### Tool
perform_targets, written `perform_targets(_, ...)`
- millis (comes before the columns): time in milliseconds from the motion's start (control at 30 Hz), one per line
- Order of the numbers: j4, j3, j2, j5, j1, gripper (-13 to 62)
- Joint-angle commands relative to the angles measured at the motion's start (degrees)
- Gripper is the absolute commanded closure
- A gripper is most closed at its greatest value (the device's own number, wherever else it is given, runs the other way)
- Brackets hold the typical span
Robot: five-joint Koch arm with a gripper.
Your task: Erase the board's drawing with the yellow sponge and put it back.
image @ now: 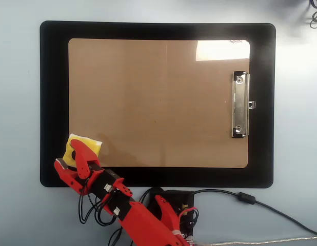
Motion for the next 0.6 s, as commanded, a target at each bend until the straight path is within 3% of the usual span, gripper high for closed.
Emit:
perform_targets(0,11.95,-3.25,8.35,-6.24,0.09,16.0)
perform_targets(100,34.98,-5.80,18.90,-11.69,5.10,15.9)
perform_targets(300,81.56,-24.96,17.67,-11.60,32.96,15.9)
perform_targets(567,90.79,-16.70,18.63,4.31,49.39,15.9)
